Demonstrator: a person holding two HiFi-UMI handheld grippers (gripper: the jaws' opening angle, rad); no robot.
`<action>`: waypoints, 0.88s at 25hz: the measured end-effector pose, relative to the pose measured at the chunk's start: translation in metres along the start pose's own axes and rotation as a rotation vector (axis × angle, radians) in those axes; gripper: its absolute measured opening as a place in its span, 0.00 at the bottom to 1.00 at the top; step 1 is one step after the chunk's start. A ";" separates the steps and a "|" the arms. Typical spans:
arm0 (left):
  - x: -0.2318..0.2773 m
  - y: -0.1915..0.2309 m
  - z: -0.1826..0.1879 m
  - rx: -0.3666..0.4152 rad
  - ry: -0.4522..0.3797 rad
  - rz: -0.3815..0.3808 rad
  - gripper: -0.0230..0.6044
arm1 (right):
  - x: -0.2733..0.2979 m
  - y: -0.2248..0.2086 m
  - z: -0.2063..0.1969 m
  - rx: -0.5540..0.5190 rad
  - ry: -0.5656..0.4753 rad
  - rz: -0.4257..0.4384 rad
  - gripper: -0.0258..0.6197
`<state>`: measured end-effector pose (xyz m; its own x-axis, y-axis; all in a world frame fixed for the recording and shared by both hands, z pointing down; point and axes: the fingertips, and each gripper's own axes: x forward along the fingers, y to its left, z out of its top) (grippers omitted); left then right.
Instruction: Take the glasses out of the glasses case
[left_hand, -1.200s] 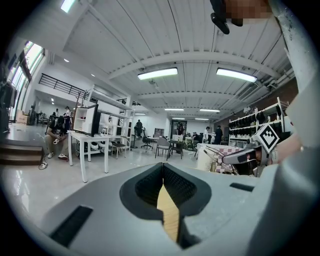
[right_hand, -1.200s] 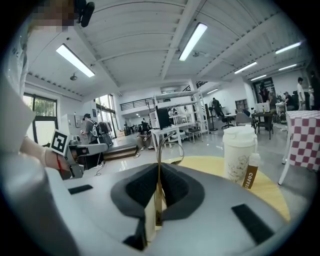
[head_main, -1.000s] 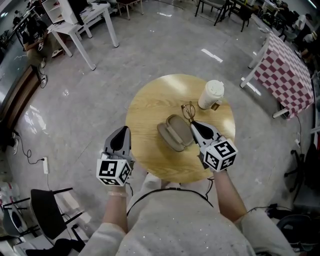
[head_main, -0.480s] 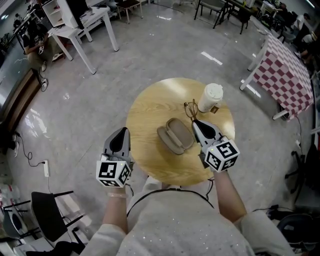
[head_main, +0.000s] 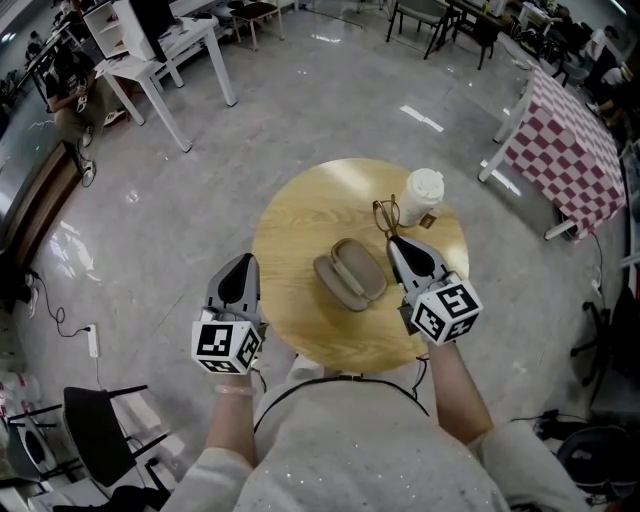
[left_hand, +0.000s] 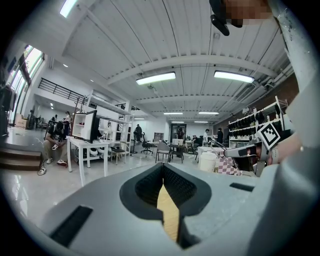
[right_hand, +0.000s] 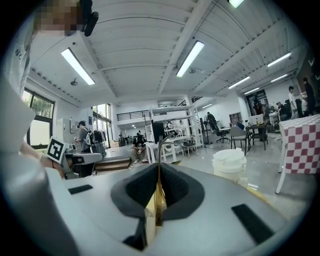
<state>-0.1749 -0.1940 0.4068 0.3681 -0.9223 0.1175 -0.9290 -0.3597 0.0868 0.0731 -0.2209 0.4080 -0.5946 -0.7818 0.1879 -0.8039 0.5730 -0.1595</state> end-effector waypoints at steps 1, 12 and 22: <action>0.000 0.000 0.001 0.000 -0.002 -0.001 0.04 | -0.001 0.000 0.001 0.001 -0.004 -0.002 0.07; 0.006 -0.001 0.011 0.013 -0.025 -0.011 0.04 | -0.006 -0.007 0.010 0.002 -0.041 -0.031 0.07; 0.013 -0.006 0.017 0.024 -0.043 -0.019 0.04 | -0.014 -0.017 0.017 -0.001 -0.072 -0.059 0.07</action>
<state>-0.1658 -0.2061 0.3907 0.3847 -0.9201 0.0736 -0.9225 -0.3805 0.0645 0.0952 -0.2238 0.3913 -0.5432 -0.8300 0.1264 -0.8376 0.5255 -0.1492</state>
